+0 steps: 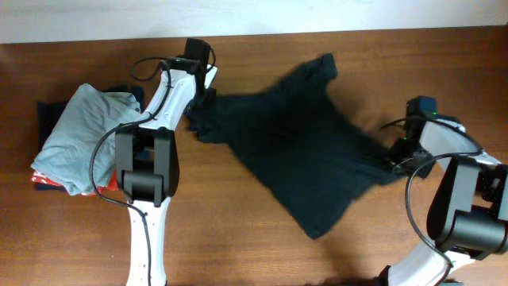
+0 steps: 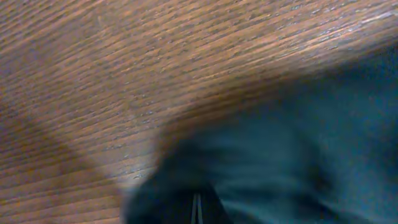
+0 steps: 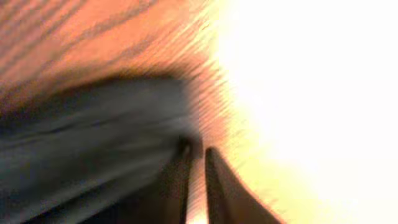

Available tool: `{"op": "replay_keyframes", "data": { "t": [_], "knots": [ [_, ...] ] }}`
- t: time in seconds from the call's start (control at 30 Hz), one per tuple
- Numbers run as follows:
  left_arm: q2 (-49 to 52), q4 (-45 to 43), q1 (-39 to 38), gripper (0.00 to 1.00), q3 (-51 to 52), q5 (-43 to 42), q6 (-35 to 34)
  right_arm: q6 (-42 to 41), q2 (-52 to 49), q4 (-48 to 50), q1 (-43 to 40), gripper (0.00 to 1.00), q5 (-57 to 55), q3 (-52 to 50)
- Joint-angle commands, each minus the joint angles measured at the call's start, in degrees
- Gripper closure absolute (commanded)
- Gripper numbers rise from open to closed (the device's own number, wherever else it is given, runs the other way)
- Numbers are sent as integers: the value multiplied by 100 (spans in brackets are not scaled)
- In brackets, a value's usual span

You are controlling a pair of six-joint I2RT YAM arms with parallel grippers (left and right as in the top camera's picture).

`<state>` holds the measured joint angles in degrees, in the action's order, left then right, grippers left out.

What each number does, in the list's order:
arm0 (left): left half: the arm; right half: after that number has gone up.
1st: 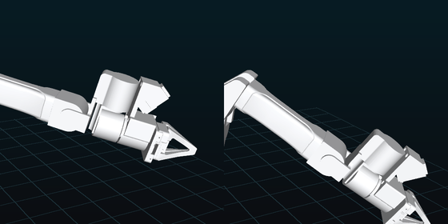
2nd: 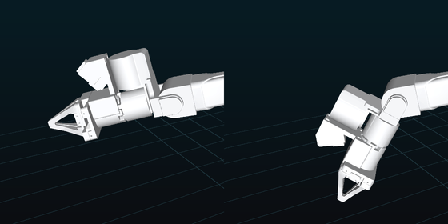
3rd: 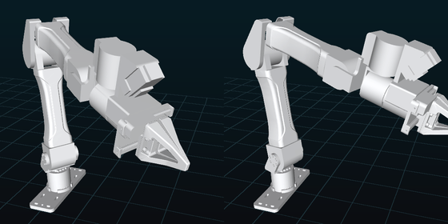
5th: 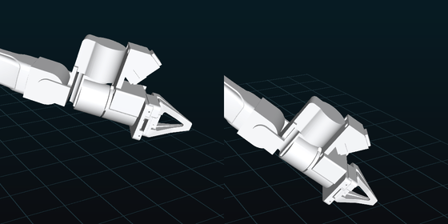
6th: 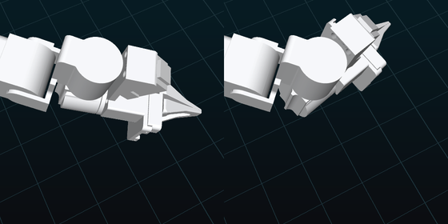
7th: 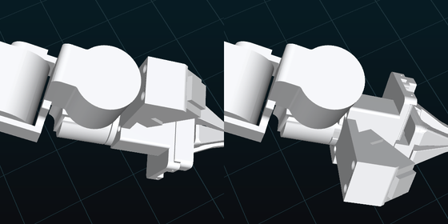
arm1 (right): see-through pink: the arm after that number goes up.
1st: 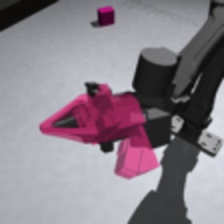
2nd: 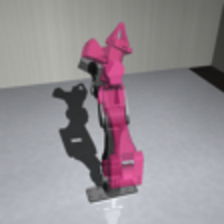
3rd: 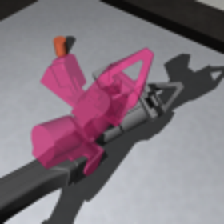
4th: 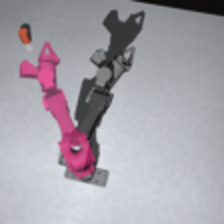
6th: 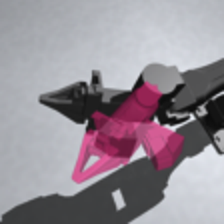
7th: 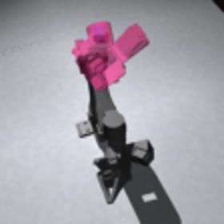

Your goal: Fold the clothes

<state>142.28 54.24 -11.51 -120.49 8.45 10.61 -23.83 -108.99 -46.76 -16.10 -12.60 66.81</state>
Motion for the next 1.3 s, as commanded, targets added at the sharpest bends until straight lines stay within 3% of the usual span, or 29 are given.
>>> {"op": "replay_keyframes", "data": {
  "t": [0.0,0.17,0.3,0.4,0.53,0.63,0.97,1.17,1.27],
  "knots": [
    [470,343,-50,100,-487,48,-70,654,-109,-35,59,83,24,295],
    [470,1117,-358,93,-1961,-114,-68,710,-109,-402,219,82,111,684],
    [470,1091,-616,90,-2459,-811,127,708,-107,-715,221,82,343,931],
    [472,918,-868,91,-2492,-1300,599,708,-107,-933,221,83,621,1062],
    [575,776,-1154,96,-2483,-2321,1886,713,-98,-1073,223,80,1600,1091],
    [752,535,-1285,99,-2479,-2393,2203,765,-98,-1163,262,78,2308,1088],
    [1475,-313,-1303,100,-2479,-2730,2374,1012,-98,-1421,1211,75,3320,730],
    [1679,-472,-1235,100,-2479,-2691,2352,981,-101,-1117,1867,75,3235,466],
    [1716,-555,-1158,100,-2479,-2264,2059,636,-101,-931,1987,74,2730,304]
  ]
}}
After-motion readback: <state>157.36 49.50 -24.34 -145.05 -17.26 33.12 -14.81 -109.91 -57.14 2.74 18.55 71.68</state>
